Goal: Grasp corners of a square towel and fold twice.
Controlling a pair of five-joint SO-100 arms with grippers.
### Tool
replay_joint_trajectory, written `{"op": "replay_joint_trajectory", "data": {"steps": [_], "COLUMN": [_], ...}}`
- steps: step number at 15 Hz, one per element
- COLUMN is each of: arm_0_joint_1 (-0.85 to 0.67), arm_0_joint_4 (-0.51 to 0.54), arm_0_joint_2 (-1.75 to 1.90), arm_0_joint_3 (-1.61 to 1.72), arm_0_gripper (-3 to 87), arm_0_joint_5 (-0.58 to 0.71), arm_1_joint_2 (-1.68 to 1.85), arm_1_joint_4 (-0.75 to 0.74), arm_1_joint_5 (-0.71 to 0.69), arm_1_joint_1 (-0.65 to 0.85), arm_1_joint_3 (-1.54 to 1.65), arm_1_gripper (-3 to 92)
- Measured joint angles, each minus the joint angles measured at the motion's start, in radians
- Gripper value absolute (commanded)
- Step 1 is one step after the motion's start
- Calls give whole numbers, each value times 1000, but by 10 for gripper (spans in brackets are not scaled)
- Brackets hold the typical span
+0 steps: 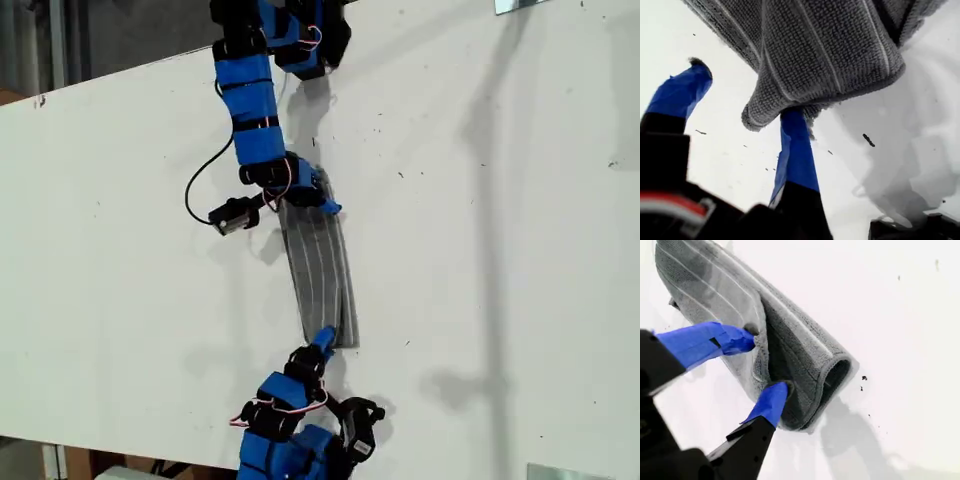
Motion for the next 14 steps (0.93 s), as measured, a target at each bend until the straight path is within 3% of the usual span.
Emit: {"op": "replay_joint_trajectory", "data": {"steps": [5, 7, 11, 14], "arm_0_joint_1": [-69, -81, -114, -117], "arm_0_joint_4": [202, 193, 156, 213], "arm_0_joint_2": [440, 566, 669, 966], "arm_0_joint_3": [147, 252, 388, 560], "arm_0_gripper": [184, 183, 183, 183], "arm_0_joint_5": [6, 6, -2, -66], "arm_1_joint_2": [106, 106, 63, -32], "arm_1_joint_4": [75, 83, -63, -181], "arm_1_joint_5": [-29, -52, -78, -107], "arm_1_joint_1": [95, 152, 224, 227], "arm_1_joint_3": [25, 60, 184, 192], "arm_1_gripper": [318, 322, 388, 450]}}
